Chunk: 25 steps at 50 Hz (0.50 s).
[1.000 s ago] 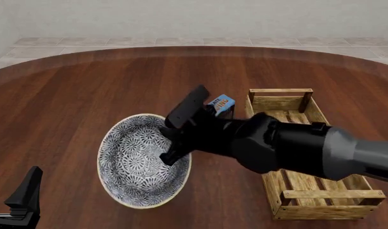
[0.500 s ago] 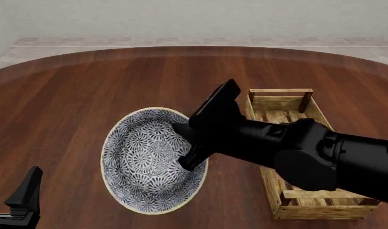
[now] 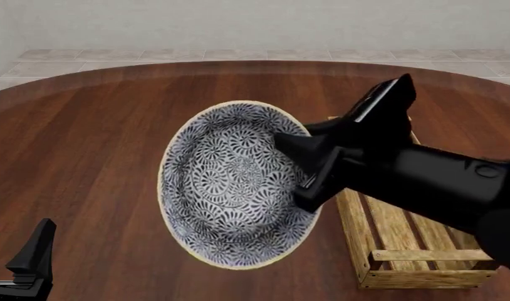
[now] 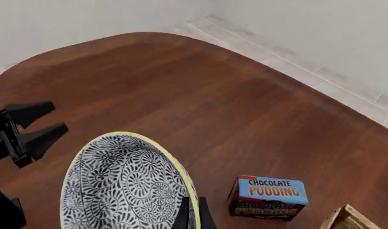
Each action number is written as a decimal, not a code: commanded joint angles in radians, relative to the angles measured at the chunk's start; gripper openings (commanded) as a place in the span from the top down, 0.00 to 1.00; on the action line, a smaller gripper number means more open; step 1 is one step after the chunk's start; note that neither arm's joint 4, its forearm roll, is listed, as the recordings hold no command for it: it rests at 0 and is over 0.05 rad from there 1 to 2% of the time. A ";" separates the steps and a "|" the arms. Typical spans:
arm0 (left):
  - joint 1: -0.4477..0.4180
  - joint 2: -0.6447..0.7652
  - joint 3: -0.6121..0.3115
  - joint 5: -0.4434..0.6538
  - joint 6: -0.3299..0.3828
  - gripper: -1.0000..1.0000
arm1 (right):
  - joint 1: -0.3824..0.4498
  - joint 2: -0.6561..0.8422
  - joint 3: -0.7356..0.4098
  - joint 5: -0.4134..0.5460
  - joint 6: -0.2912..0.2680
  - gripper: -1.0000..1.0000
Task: Pick up the bowl on the left and put it in the tray.
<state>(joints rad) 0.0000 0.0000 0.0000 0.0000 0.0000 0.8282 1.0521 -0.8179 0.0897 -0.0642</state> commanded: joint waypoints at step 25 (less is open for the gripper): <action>0.000 0.000 0.000 0.000 0.000 0.00 | -0.190 -0.210 0.115 -0.010 0.198 1.00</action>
<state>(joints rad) 0.0000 0.0000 0.0000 0.0000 0.0000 0.6976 0.8747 -0.7321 0.1001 0.0718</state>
